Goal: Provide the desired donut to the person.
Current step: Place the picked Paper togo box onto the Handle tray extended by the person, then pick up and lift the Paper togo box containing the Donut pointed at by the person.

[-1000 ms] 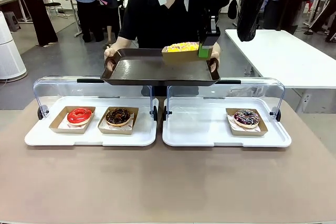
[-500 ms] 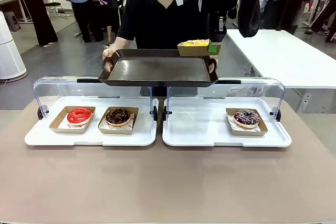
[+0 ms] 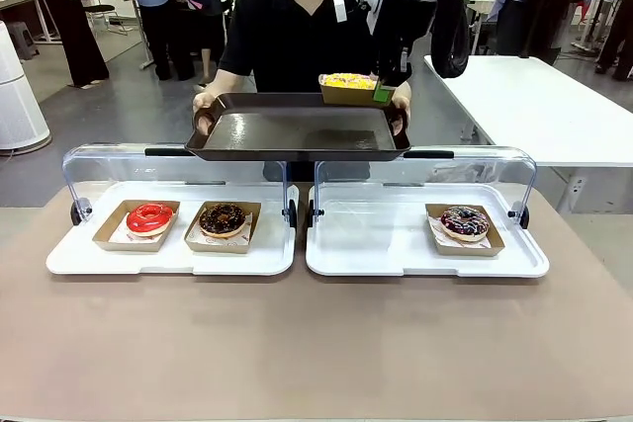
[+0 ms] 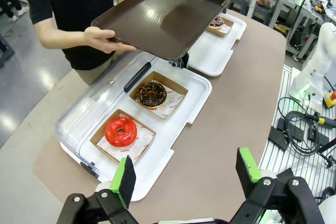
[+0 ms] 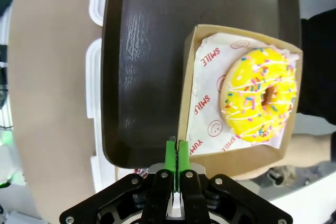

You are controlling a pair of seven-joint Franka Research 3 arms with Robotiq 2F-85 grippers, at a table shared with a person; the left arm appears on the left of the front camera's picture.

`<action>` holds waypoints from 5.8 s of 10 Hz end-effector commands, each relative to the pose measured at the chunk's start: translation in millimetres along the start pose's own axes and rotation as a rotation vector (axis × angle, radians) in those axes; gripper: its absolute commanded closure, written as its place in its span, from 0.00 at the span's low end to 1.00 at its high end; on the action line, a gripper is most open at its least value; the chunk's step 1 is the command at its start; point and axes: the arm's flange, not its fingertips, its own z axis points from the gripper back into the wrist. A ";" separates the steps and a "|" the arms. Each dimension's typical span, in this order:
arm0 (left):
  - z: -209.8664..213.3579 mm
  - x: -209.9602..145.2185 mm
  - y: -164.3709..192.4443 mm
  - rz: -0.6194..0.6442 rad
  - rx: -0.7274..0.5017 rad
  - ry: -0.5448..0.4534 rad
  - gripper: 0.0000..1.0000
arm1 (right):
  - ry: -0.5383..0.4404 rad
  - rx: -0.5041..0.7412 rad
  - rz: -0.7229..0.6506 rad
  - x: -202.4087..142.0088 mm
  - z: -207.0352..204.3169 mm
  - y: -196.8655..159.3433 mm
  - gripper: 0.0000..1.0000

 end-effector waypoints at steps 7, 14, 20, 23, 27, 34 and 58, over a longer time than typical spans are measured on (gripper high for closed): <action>0.3 1.2 -0.8 0.000 -0.007 -0.006 0.00 | -0.014 0.033 0.019 4.0 -4.7 1.0 0.98; 0.3 1.2 -0.8 0.000 -0.007 -0.006 0.00 | -0.002 0.109 0.003 3.6 -27.4 7.7 0.98; 0.3 1.2 -0.8 0.000 -0.007 -0.006 0.00 | 0.031 0.120 -0.039 -5.2 -48.6 5.2 0.98; 0.3 1.2 -0.8 0.000 -0.007 -0.006 0.00 | 0.018 0.126 -0.056 -10.3 -53.6 5.5 0.74; 0.3 1.2 -0.8 0.000 -0.007 -0.006 0.00 | 0.009 0.114 -0.051 -9.1 -50.3 5.6 0.00; 0.3 1.2 -0.8 0.000 -0.007 -0.006 0.00 | -0.001 0.122 -0.048 -9.1 -48.3 6.8 0.00; 0.3 1.2 -0.8 0.000 -0.007 -0.006 0.00 | -0.069 -0.049 -0.234 -199.1 100.0 145.0 0.00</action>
